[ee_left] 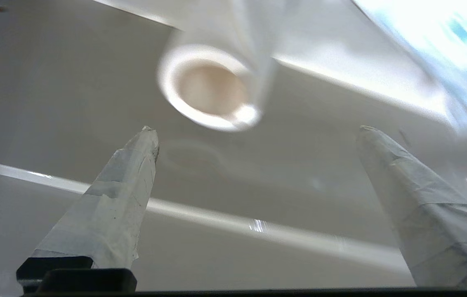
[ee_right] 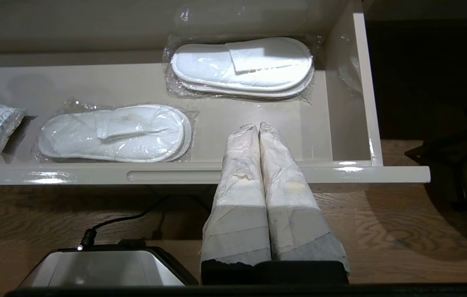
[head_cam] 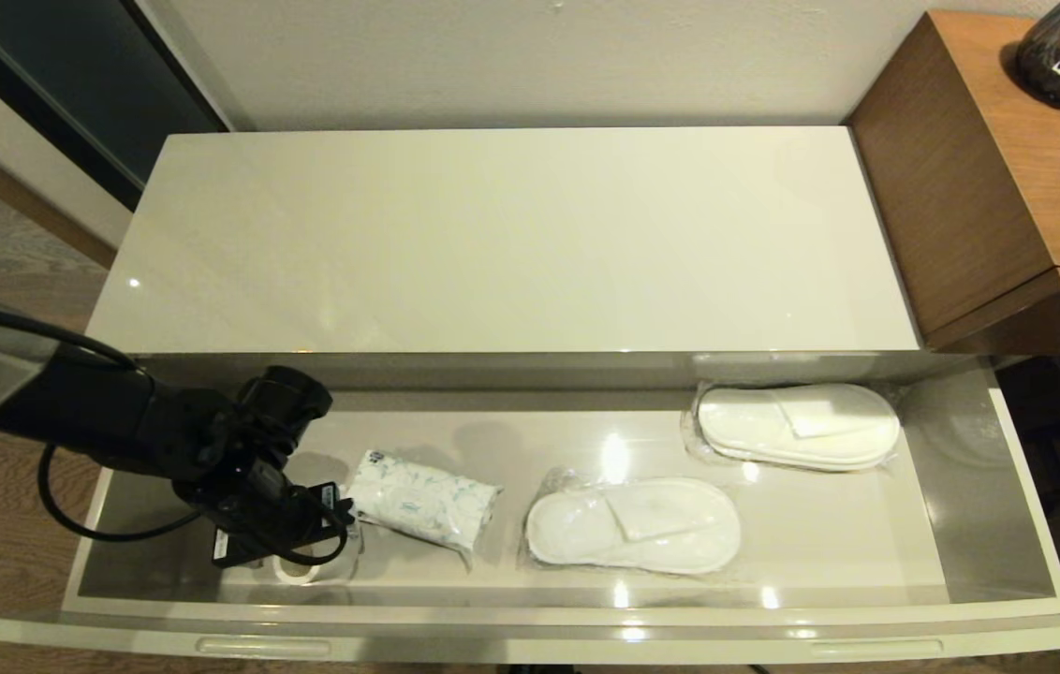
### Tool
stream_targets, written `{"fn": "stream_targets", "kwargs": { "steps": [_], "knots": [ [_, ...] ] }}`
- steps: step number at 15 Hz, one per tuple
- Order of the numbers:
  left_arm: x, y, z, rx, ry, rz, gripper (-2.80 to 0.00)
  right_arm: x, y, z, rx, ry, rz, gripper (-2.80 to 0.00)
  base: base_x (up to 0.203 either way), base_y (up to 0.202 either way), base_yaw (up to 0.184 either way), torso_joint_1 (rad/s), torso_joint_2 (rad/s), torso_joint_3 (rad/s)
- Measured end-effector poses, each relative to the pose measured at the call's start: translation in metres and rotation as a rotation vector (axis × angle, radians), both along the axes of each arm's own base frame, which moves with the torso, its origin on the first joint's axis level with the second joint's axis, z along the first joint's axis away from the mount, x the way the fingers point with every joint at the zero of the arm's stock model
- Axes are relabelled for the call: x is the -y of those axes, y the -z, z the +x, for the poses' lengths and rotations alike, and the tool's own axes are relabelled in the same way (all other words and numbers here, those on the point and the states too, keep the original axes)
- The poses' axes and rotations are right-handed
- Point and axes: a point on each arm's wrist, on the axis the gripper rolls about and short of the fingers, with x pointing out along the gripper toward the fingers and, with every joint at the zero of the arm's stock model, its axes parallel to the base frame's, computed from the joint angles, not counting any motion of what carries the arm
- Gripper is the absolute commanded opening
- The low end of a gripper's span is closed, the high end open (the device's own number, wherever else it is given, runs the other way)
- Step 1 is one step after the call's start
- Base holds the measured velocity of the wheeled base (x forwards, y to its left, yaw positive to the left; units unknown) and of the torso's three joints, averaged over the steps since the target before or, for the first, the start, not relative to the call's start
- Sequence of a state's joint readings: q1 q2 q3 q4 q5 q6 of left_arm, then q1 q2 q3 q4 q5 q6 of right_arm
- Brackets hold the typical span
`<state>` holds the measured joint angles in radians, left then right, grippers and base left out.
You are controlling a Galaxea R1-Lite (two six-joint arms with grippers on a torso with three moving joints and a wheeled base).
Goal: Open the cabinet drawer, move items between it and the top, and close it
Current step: Take out the tissue from the drawer
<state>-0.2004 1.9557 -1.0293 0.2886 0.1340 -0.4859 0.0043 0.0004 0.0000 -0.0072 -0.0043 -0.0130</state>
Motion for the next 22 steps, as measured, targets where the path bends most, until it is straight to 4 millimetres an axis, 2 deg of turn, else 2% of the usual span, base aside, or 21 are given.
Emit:
{"fn": "stream_targets", "kwargs": {
  "steps": [4, 7, 14, 22],
  "knots": [
    [0.0, 0.012, 0.008, -0.01, -0.096, 0.035, 0.0, 0.0, 0.0, 0.0, 0.0, 0.0, 0.0, -2.8, 0.0, 0.0, 0.0, 0.0, 0.0, 0.0],
    [0.0, 0.017, 0.009, -0.021, -0.103, 0.038, 0.0, 0.0, 0.0, 0.0, 0.0, 0.0, 0.0, -2.8, 0.0, 0.0, 0.0, 0.0, 0.0, 0.0],
    [-0.018, 0.02, 0.026, -0.008, -0.178, 0.03, 0.0, 0.0, 0.0, 0.0, 0.0, 0.0, 0.0, -2.8, 0.0, 0.0, 0.0, 0.0, 0.0, 0.0],
    [-0.025, 0.019, 0.026, -0.009, -0.198, 0.026, 0.0, 0.0, 0.0, 0.0, 0.0, 0.0, 0.0, -2.8, 0.0, 0.0, 0.0, 0.0, 0.0, 0.0]
  ]
}}
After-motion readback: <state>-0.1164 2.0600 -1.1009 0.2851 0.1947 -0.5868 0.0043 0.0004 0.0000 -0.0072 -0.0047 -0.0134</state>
